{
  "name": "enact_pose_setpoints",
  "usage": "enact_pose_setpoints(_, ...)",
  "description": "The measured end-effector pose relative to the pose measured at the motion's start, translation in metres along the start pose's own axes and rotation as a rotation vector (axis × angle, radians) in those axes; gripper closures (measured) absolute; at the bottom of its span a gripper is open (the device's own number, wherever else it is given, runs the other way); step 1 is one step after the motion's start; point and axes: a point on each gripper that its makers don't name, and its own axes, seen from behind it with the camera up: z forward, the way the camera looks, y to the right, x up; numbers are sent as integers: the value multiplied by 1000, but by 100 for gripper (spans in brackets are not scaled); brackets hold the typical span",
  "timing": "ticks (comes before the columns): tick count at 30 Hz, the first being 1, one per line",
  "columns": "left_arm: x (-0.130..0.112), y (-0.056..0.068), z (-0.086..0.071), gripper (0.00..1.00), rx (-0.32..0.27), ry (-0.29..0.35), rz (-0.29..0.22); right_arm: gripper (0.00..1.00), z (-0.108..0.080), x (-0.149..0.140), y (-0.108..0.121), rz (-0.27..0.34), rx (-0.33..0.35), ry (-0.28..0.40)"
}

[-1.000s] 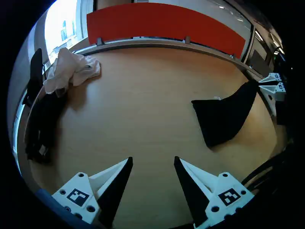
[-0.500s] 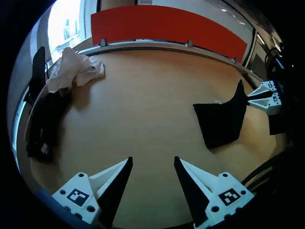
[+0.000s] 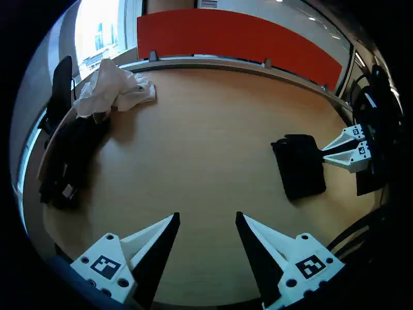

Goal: Fold towel

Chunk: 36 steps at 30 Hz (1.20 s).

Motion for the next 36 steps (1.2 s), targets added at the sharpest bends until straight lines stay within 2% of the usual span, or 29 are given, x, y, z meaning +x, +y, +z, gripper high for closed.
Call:
enact_pose_setpoints(17,-1,2,0,20,0,1,9,92,-1,-1,-6,4,14,3)
enact_pose_setpoints(19,-2,2,0,20,1,1,9,86,-2,-2,-7,10,14,3)
enact_pose_setpoints(27,-3,1,-1,20,2,1,9,29,-5,-9,-8,38,8,-3)
enact_pose_setpoints(31,-3,0,-2,20,2,2,10,23,-8,-14,-8,56,-2,-9)
enact_pose_setpoints(36,-3,0,-3,20,2,4,13,23,-11,-22,-8,79,-10,-14)
